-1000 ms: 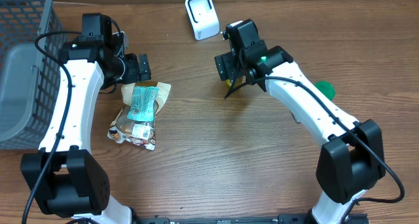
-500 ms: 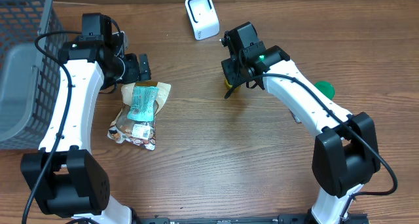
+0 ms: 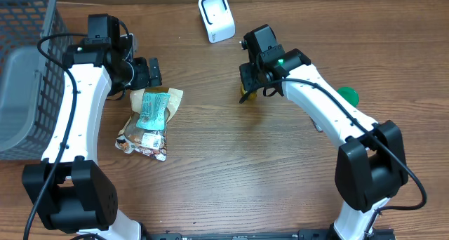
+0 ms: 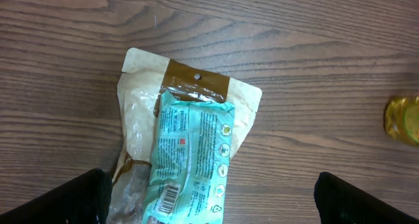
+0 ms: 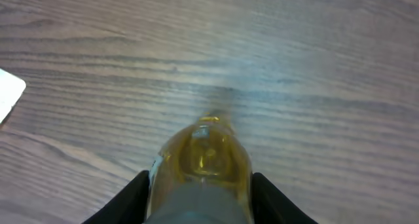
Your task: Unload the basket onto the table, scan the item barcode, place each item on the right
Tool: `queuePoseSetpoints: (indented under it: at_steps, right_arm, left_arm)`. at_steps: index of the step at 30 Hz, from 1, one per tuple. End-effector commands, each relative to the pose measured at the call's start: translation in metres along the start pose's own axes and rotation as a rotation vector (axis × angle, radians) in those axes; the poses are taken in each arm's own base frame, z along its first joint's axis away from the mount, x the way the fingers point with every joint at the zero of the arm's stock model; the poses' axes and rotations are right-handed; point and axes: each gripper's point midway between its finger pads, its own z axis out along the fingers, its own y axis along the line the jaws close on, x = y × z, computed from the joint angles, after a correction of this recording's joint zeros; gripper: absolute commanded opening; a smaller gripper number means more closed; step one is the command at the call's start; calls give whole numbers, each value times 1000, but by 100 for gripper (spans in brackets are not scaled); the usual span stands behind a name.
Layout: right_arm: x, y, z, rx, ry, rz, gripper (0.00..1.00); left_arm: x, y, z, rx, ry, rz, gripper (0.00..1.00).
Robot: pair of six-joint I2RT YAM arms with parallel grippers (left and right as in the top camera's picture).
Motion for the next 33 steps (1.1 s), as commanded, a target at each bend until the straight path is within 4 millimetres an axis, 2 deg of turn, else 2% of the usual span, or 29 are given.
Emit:
queuePoseSetpoints:
  at_steps: [1,3,5,7,12,16,19,24,29,33]
  right_arm:
    - [-4,1,-19,-14,-24,43,51]
    - [-4,1,-19,-14,-24,44,63]
    - [-7,1,-20,-17,-36,43,85]
    - [-18,3,-21,-25,-78,28,91]
    - [-46,6,-50,-29,-136,21,92]
    - [-46,5,-57,-26,-121,20,92]
    - [-35,3,-48,-15,-72,17,92]
    - [-20,5,-23,-18,6,14,90]
    - [-10,3,1,-5,58,12,81]
    - [-9,0,6,-1,65,17,74]
  left_arm:
    - [-7,-5,-10,14,-33,18,100]
    - [-7,-5,-10,14,-33,18,100]
    - [-7,-5,-10,14,-33,18,100]
    - [-7,-5,-10,14,-33,18,100]
    - [-7,-5,-10,14,-33,18,100]
    - [-7,-5,-10,14,-33,18,99]
    - [-7,-5,-10,14,-33,18,100]
    - [-7,-5,-10,14,-33,18,100]
    - [-7,-5,-10,14,-33,18,100]
    - [-7,-5,-10,14,-33,18,100]
